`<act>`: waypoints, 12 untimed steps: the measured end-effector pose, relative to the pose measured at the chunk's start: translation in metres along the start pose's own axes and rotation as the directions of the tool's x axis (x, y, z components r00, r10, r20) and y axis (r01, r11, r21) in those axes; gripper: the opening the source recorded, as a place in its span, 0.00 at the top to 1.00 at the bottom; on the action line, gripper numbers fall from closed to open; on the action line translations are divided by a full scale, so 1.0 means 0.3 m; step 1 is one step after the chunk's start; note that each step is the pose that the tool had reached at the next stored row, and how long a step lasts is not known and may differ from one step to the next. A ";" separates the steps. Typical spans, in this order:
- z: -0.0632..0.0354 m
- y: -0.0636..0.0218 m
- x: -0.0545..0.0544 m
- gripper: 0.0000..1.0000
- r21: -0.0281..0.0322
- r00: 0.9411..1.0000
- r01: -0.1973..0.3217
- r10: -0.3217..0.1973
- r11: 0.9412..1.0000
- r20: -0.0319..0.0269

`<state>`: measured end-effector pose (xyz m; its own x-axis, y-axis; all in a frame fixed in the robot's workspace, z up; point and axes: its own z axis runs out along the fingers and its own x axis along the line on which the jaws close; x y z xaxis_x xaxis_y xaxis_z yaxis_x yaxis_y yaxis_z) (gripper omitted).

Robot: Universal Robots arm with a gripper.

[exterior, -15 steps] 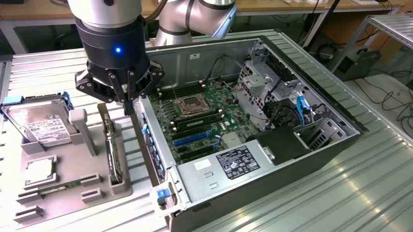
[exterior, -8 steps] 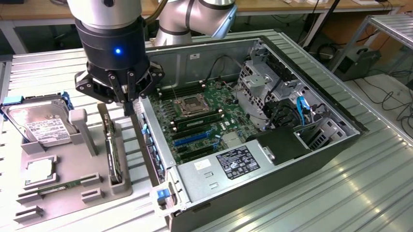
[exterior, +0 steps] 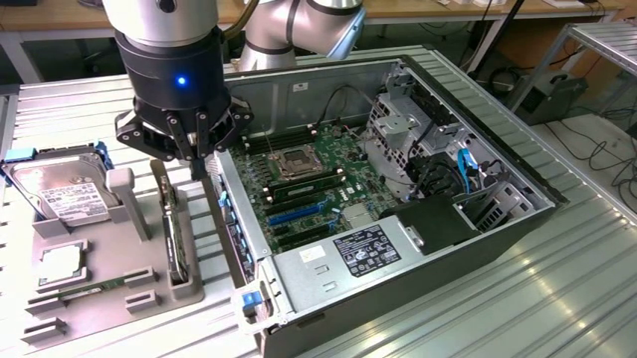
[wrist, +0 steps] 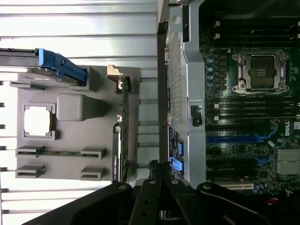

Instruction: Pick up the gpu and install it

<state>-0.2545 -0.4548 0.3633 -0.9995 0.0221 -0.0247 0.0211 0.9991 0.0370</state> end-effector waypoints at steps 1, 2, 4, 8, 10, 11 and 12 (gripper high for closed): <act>0.000 -0.001 0.000 0.89 0.000 1.000 0.000 0.000 1.000 0.000; 0.000 -0.001 0.000 0.89 0.000 1.000 0.000 0.000 1.000 0.000; 0.001 -0.003 0.001 0.89 0.000 1.000 0.000 0.000 1.000 0.000; 0.002 -0.006 0.002 0.89 0.000 1.000 0.000 0.000 1.000 0.000; 0.002 -0.007 0.002 0.89 0.000 1.000 0.000 0.000 1.000 0.000; 0.003 -0.008 0.003 0.89 0.000 1.000 0.000 0.000 1.000 0.000; 0.003 -0.008 0.003 0.89 0.000 1.000 0.000 0.000 1.000 0.000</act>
<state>-0.2554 -0.4572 0.3624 -0.9995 0.0220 -0.0246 0.0211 0.9991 0.0370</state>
